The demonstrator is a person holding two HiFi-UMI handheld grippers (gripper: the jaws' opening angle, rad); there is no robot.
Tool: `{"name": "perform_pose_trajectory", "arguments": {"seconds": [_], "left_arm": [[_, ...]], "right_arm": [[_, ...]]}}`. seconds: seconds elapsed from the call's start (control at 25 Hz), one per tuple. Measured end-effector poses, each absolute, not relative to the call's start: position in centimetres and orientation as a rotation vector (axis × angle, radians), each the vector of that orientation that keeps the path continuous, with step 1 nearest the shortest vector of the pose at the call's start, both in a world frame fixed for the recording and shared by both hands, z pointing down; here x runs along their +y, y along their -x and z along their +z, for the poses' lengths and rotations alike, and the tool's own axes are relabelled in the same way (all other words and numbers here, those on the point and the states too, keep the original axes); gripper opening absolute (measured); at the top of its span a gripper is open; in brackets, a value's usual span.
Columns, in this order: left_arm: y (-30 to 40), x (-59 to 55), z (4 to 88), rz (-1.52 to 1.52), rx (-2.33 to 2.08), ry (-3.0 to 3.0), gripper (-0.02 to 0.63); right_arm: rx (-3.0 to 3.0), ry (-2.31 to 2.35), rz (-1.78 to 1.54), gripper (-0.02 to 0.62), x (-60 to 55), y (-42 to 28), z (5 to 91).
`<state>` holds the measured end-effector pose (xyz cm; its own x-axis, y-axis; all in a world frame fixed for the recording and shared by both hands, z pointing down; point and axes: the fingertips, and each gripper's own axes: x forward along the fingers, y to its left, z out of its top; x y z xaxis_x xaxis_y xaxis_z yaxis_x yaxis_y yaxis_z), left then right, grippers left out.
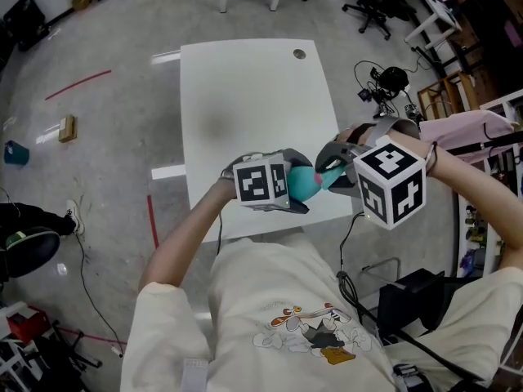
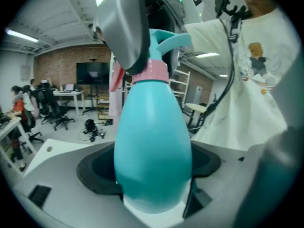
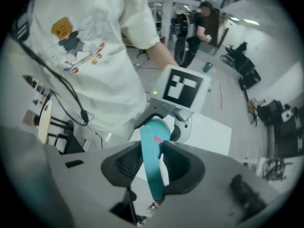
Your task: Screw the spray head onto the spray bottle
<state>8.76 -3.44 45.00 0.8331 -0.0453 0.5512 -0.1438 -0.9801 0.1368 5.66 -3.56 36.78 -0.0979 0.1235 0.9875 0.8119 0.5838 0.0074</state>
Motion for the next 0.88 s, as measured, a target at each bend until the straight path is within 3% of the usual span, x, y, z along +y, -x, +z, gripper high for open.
{"name": "perform_pose_trajectory", "arguments": {"seconds": [0.56, 0.64, 0.76, 0.88], "left_arm": [[-3.1, -11.6, 45.7, 1.134, -1.427, -2.510, 0.413], [-3.2, -11.7, 45.8, 1.115, -1.428, -2.518, 0.413], [-3.7, -11.7, 46.6, 1.076, -1.346, -2.571, 0.413], [-2.8, -12.1, 48.3, 1.058, -1.264, -2.583, 0.413]], "right_arm": [[-1.811, 0.118, 0.303, 0.129, -9.0, -3.0, 37.5], [-1.816, 0.100, 0.301, 0.130, -9.2, -3.0, 37.8], [-1.826, 0.151, 0.134, 0.206, -10.1, -3.3, 37.5], [-1.846, 0.208, 0.056, 0.222, -11.2, -3.5, 36.5]]}}
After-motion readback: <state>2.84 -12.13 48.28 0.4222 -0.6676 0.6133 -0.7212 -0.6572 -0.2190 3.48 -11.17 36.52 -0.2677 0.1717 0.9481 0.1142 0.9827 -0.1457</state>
